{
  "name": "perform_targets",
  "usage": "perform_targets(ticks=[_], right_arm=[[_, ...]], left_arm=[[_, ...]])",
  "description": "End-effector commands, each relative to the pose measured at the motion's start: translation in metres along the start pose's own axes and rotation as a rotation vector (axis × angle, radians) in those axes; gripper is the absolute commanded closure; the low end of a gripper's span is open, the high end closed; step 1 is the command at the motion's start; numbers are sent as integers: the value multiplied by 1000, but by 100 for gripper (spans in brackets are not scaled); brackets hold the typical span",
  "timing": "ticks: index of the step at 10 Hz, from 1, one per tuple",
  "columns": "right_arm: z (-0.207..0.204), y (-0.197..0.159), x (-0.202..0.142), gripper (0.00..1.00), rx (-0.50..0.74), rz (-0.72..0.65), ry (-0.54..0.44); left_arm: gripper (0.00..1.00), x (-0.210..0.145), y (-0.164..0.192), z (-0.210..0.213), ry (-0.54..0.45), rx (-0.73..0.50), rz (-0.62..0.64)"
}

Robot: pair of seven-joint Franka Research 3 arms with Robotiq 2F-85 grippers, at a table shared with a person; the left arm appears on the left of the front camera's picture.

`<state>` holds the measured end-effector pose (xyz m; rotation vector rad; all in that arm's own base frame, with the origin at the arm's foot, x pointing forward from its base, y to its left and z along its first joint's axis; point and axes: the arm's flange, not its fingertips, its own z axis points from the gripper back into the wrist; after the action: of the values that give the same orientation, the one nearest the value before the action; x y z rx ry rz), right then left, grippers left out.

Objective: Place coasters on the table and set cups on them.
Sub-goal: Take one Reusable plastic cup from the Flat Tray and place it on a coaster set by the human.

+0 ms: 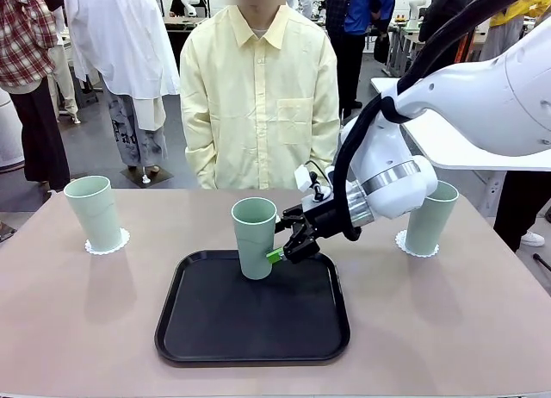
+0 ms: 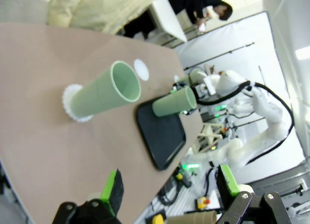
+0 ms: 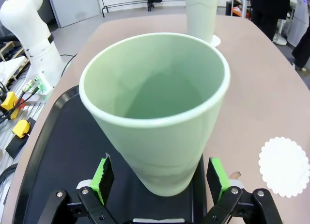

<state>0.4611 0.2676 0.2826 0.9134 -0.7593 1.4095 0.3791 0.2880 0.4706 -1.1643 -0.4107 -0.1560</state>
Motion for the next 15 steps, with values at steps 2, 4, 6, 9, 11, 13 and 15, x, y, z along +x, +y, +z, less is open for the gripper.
perform_targets(ticks=[2, 4, 6, 9, 11, 13, 15], right_arm=[[-24, -6, 1, 0, -19, 15, -12], [-35, -6, 2, 0, -4, 21, -17], [-44, -7, 3, 0, 9, 21, -33], [-45, -8, -1, 53, 26, 16, -82], [-45, -9, -3, 100, 30, 1, -110], [-44, -11, -6, 100, 19, -15, -152], [-44, -12, -7, 77, 22, -17, -167]], left_arm=[[0, 0, -2, 1, -3, -4, -4], [0, 0, -2, 1, -3, -4, -4], [0, 0, -2, 1, -3, -4, -4], [0, 0, -2, 1, -3, -4, -4], [0, 0, -2, 1, -3, -4, -4], [0, 0, -2, 1, -3, -4, -4], [0, 0, -2, 1, -3, -4, -4]])
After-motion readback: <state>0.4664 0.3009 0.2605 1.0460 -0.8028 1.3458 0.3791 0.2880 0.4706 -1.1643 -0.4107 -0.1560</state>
